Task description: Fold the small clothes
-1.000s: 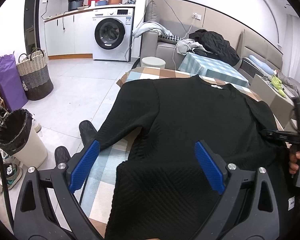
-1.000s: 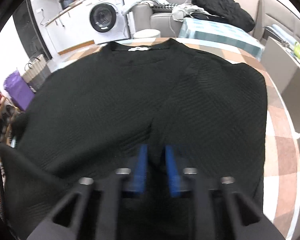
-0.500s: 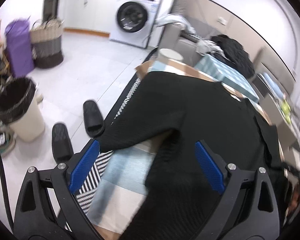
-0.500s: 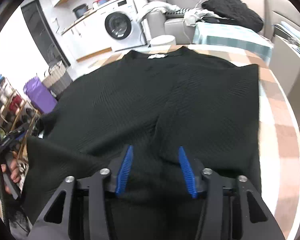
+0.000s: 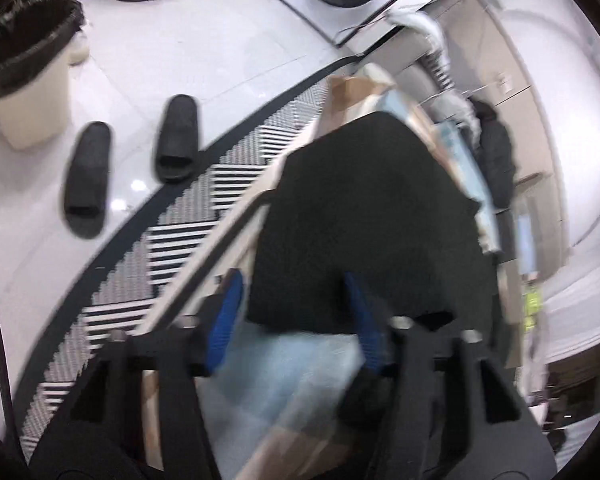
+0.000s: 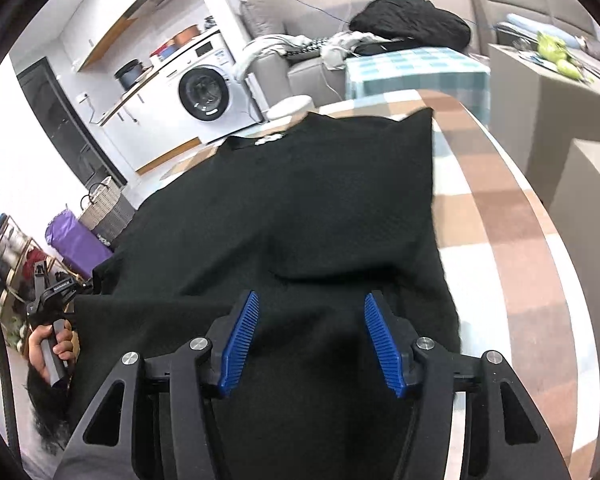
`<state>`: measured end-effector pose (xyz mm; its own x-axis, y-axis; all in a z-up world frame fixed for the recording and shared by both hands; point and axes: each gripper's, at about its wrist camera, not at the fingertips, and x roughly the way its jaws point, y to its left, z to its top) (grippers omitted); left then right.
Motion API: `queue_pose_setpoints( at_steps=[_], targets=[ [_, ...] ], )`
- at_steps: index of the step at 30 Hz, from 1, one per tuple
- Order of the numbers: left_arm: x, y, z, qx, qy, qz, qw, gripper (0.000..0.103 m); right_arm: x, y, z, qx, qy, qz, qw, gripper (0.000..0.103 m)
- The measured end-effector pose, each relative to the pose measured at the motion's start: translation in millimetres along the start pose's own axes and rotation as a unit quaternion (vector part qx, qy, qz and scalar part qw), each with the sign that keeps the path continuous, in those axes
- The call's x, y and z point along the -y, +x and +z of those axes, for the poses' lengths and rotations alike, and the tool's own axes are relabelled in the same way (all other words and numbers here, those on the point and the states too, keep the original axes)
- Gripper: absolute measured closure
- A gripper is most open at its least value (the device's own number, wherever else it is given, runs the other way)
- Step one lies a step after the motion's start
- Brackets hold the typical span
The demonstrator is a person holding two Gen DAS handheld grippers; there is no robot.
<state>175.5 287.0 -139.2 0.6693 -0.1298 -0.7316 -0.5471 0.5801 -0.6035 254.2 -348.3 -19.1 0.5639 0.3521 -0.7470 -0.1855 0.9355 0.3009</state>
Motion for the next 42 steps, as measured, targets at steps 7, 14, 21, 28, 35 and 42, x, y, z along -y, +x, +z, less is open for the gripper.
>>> queue_pose_setpoints(
  at_steps=[7, 14, 21, 28, 35, 42],
  targets=[
    [50, -31, 8, 0.079, 0.075, 0.027, 0.9937, 0.09, 10, -13, -10, 0.013, 0.016, -0.003, 1.0, 0.046],
    [180, -46, 6, 0.122, 0.221, 0.004, 0.9676, 0.091, 16, -37, -19, 0.043, 0.036, 0.002, 0.998, 0.046],
    [282, 19, -84, -0.017, 0.36, -0.081, 0.9292, 0.061, 24, -46, -28, 0.041, 0.047, -0.009, 0.998, 0.046],
    [245, 20, -79, -0.002, 0.33, -0.033, 0.9433, 0.048, 30, -42, -31, 0.032, 0.053, -0.008, 0.998, 0.045],
    [202, 55, -21, -0.005, 0.225, -0.035, 0.9737, 0.048, 25, -39, -28, 0.03, 0.049, -0.002, 0.998, 0.045],
    [225, 130, -20, -0.063, 0.216, 0.004, 0.9744, 0.048, 31, -40, -29, 0.024, 0.056, -0.006, 0.998, 0.045]
  ],
)
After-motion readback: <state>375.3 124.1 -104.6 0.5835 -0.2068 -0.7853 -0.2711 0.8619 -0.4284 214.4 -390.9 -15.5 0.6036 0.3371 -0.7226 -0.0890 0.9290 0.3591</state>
